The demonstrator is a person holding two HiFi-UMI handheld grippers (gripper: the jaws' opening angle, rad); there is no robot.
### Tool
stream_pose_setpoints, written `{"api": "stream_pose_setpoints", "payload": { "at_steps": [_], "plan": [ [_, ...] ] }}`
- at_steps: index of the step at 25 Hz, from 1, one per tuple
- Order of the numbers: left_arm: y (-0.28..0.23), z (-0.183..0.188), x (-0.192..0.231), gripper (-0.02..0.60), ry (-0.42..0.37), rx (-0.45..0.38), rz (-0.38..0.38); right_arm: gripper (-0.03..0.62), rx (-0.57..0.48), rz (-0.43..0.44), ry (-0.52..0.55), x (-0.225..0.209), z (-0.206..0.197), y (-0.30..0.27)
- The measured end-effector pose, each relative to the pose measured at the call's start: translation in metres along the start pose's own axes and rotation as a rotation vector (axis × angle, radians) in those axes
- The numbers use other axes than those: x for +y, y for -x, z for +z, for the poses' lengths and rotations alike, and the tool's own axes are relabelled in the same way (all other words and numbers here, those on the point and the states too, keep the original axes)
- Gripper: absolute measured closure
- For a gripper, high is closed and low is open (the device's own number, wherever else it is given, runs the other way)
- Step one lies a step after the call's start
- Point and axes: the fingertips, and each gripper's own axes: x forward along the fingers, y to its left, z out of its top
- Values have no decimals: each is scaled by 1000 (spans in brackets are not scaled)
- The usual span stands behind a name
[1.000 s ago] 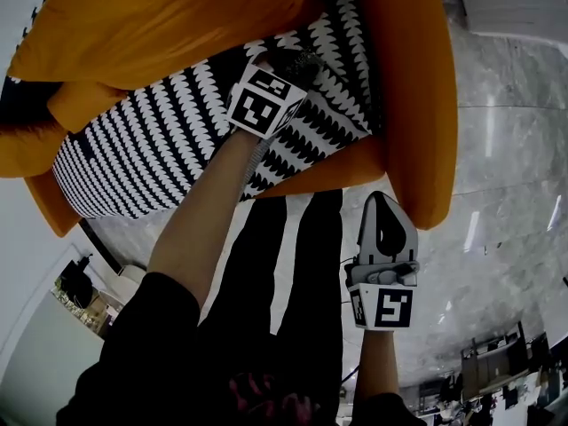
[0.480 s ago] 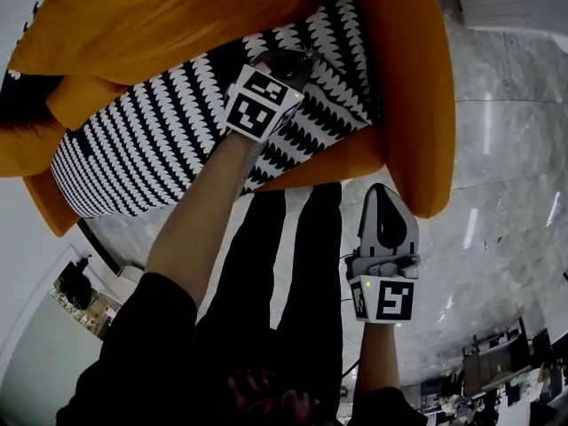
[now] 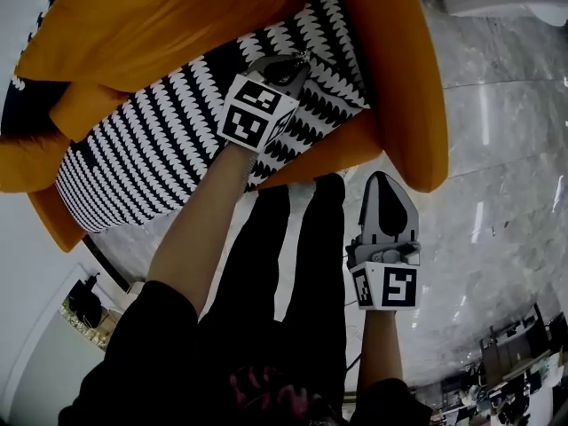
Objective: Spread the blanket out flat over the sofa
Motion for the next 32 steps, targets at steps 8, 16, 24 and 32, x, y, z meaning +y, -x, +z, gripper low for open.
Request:
{"api": "stream_pose_setpoints", "payload": {
  "at_steps": [8,16,24,32],
  "plan": [
    [21,-1,-25,555,-46,-39,-49,574,-60,-87,-14,9,-12,25],
    [22,31,-49,555,-113,-55,-156,574,-125,-236,-68,-1,9,35],
    [27,24,-97,555,-139,-70,-249,574,-128,-306,-79,-6,0,60],
    [16,21,-159,555,-188,-63,-328,574,-134,-342,-105,-21,-15,83]
  ]
}}
